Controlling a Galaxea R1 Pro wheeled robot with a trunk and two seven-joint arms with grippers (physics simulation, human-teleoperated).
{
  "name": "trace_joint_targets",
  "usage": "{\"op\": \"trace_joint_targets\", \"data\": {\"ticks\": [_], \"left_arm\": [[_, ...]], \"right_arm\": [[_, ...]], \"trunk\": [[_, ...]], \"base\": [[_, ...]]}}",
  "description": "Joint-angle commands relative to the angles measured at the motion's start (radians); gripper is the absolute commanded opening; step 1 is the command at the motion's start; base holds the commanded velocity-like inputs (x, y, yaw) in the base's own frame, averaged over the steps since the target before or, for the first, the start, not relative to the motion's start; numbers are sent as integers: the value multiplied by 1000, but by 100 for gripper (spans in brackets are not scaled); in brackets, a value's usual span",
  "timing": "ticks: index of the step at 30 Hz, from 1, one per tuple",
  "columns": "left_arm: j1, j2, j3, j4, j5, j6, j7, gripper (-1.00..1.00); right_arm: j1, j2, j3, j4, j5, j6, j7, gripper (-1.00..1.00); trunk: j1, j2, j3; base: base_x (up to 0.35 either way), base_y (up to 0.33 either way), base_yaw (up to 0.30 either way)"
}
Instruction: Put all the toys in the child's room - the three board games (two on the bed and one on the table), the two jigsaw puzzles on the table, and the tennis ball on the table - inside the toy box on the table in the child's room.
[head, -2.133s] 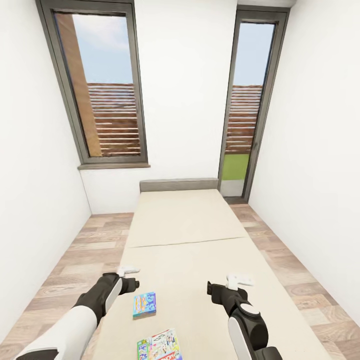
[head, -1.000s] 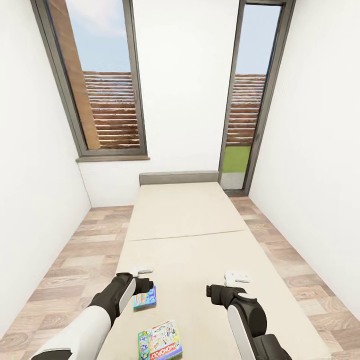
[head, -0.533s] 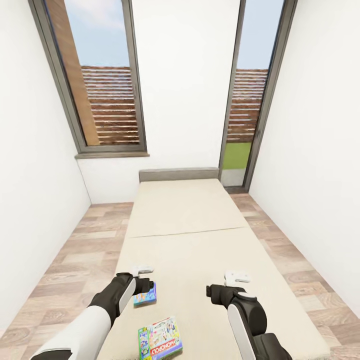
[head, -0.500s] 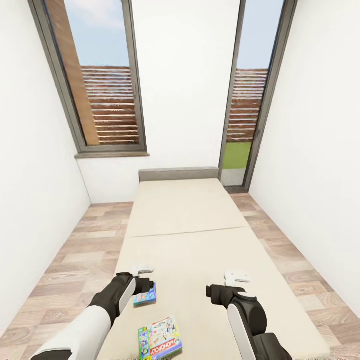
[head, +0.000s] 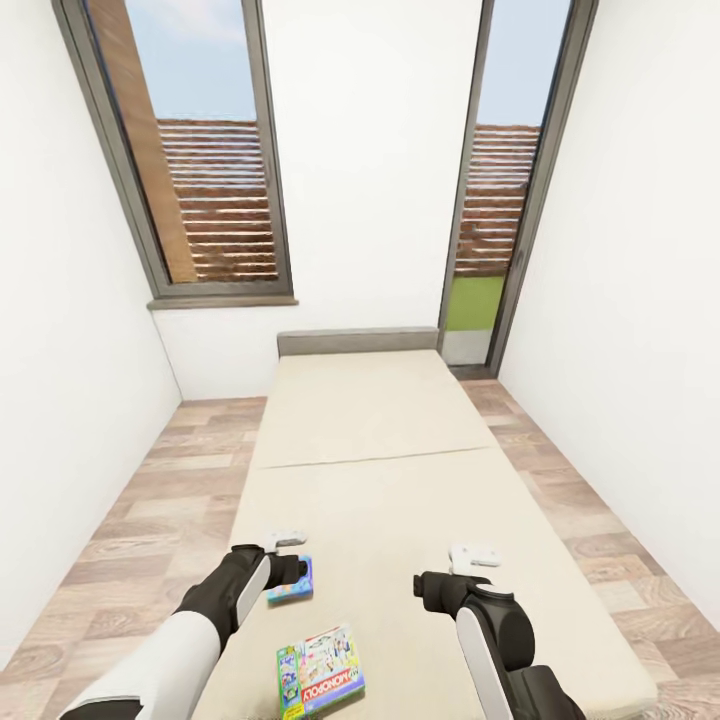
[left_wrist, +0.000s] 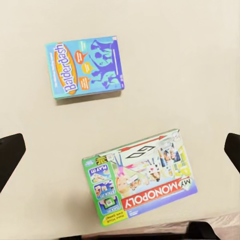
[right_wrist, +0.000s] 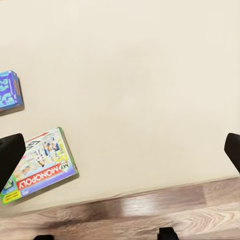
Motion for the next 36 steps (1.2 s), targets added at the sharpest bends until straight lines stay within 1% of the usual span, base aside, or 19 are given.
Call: {"op": "trace_joint_targets", "data": {"ticks": [1,8,23,30,36], "left_arm": [[-1,-2,6,-2,0,6,2,100],[-1,-7,7,-2,-3,6,1,100],[-1,-2,5,-2,0,6,0,100],[0,-1,5,-2,-1,6,0,100],[0,-1,4,-2,1,6,0,100]], "right_arm": [[-1,0,0,-1,-10,3,-10,100],[-1,0,-1,0,-10,3,-10,100],[-1,0,-1,0,-11,-1,-9,100],[-1,0,9,0,-11,2,-11,100],[0,0,9,0,-10,4,-12,100]], "trunk": [[1,-2,-4],[1,-2,-15],[1,-2,-40],[1,-2,-51],[1,-2,-61]], "base": [[0,0,0],[0,0,0],[0,0,0],[0,0,0],[0,0,0]]}}
